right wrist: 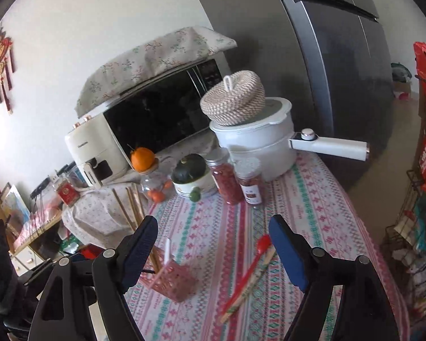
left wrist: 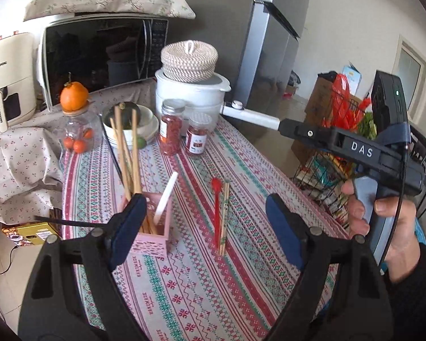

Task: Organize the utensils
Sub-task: 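Lower the held wooden chopstick into the pink basket and open the right tool, then grasp the red plastic spoon by its handle with the left tool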

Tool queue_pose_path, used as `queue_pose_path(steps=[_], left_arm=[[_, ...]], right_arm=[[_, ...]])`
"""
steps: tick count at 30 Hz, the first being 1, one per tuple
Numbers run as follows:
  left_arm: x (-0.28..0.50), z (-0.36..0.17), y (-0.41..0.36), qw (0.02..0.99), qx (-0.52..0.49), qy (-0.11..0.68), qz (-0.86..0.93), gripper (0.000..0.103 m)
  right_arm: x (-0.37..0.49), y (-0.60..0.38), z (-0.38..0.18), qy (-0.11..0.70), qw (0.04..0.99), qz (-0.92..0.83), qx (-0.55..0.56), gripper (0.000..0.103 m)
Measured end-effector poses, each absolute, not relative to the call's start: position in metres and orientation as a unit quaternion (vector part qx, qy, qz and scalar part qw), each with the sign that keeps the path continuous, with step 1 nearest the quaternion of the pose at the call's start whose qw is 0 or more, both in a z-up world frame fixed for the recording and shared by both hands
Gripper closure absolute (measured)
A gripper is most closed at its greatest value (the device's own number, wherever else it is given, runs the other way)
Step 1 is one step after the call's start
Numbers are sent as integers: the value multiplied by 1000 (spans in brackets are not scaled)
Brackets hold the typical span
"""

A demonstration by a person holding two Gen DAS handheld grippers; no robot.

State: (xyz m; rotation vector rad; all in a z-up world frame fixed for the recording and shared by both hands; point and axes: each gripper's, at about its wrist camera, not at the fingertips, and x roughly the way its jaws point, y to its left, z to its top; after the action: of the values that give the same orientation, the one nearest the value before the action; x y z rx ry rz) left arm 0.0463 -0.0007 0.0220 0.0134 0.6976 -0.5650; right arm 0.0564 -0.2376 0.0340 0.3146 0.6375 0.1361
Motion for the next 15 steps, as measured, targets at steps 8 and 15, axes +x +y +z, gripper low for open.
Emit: queue_pose_path(steps=[8,15], left_arm=[[61,-13,-64,866,88,401,-285,17],[112,-48,-122,838,133,457,-267,28]], right_arm=[[57,-281,-8,412,900,-2,145,20],[67,-323,-58,500,848,-63,168,20]])
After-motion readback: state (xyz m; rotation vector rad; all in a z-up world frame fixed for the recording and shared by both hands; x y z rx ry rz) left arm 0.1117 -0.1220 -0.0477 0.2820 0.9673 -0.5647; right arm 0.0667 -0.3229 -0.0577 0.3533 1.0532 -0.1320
